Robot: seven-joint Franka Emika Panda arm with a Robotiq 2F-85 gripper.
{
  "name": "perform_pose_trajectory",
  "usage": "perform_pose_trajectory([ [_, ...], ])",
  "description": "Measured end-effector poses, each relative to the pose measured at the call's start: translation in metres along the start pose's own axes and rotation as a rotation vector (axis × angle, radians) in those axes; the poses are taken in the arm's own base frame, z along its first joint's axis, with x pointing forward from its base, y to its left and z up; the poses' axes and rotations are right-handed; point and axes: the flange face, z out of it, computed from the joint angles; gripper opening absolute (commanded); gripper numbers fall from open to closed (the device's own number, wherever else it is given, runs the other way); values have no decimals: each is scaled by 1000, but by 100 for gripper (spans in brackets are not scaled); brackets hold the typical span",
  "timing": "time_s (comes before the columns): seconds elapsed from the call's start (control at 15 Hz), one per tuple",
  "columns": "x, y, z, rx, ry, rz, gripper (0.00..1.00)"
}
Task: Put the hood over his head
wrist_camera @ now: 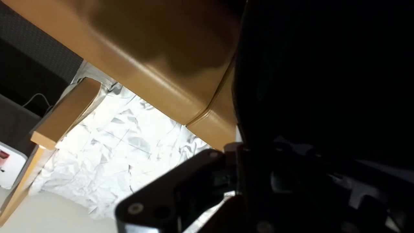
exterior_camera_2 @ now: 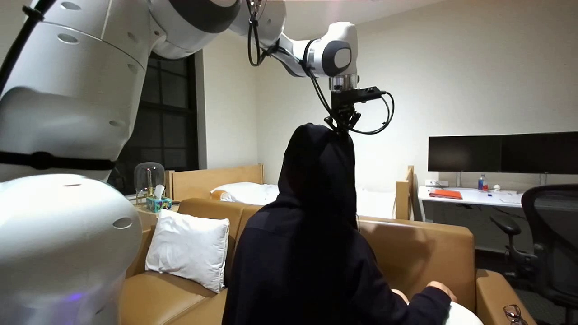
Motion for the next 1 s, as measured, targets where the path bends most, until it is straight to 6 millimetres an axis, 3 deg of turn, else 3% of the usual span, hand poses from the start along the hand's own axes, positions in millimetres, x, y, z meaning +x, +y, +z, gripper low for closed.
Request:
perform_pose_trajectory([
  [0.27, 0, 3, 3, -27, -4, 10, 54],
  [0.73, -9, 15, -9, -76, 10, 56, 99],
  [1.0, -12, 20, -38, -123, 42, 102, 100],
])
